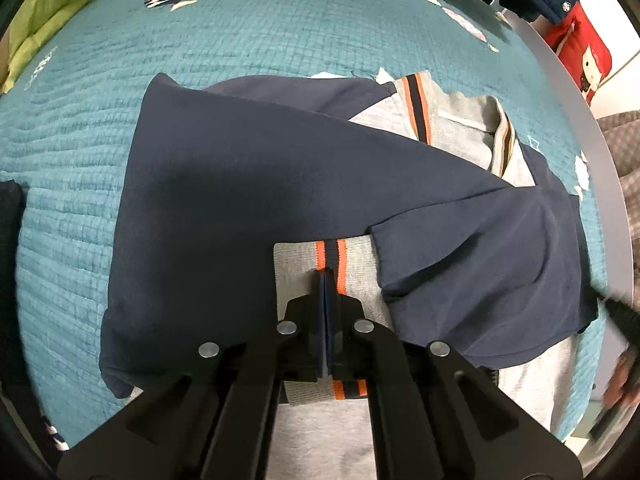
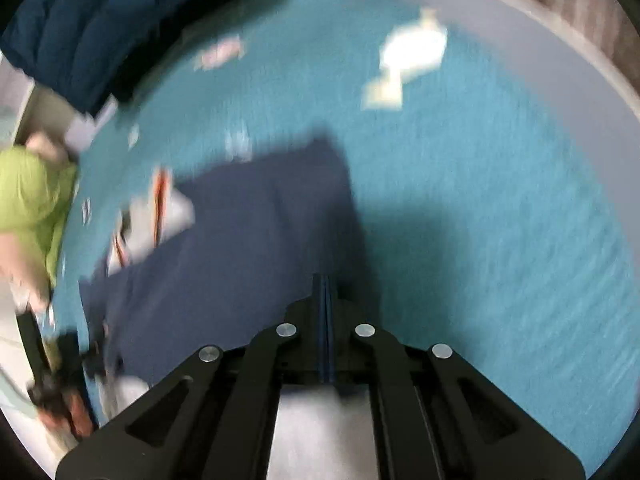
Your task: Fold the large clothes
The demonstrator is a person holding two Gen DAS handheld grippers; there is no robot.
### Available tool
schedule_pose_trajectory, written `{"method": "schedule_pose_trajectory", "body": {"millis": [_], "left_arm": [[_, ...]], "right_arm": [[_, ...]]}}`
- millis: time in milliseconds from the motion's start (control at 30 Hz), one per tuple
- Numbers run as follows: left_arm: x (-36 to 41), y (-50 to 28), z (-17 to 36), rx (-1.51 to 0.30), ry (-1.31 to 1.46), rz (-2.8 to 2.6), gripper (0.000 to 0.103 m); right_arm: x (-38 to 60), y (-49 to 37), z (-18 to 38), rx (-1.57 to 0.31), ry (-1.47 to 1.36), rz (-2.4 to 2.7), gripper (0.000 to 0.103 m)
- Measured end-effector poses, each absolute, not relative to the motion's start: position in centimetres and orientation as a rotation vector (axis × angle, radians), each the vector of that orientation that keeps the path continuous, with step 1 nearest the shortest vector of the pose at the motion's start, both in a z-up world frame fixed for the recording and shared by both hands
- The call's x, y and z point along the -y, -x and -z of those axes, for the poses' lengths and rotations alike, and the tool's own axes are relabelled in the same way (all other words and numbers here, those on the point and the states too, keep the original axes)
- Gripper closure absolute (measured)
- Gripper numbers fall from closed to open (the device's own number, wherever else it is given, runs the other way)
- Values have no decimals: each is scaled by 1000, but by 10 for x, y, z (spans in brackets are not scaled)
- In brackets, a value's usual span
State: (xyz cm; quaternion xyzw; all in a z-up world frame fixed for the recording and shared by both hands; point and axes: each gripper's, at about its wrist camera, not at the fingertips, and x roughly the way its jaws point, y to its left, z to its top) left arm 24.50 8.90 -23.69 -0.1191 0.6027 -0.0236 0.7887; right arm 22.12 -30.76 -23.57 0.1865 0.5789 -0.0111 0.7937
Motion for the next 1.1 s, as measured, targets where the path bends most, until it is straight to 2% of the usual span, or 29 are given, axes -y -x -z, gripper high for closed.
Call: {"method": "schedule_pose_trajectory", "body": {"millis": [133,200,233,333,400,500,600,733,767,900,1000,1100], "left_arm": [[-94,-242,236,-1304,250,42,101],[-97,-239,235,-1306,219,16,101],[-100,-238,236,-1309,225,16,101],[-107,-238,232,-1322,222,-24,100],[-107,-241,228,-1309,233,-6,100],[-104,-245,231,-1324,225,-13,100],[-99,-247,238,-1325,205,-16,101],[-103,-248,240,-1324,226,2,101],[-104,-248,241,-1325,235,4,101],[-106,-242,240,-1324,217,4,101],[-105,-244,241,-1326,215,1,101],[-107,-245,241,-1325,245,1,101]], "right_arm": [[320,-210,238,-1181,-503,62,103],[314,-215,221,-1147,-369,182,103],[313,-218,214,-1129,-358,185,99],[305,-242,203,-1080,-439,39,100],[288,-268,201,-1061,-368,22,99],[280,-302,222,-1122,-424,-53,100],[282,-327,241,-1143,-317,39,103],[309,-340,228,-1111,-339,159,103],[317,-342,220,-1083,-291,227,102],[351,-348,216,-1147,-494,136,97],[338,-360,217,-1198,-361,112,92],[334,-371,228,-1284,-373,118,87]]}}
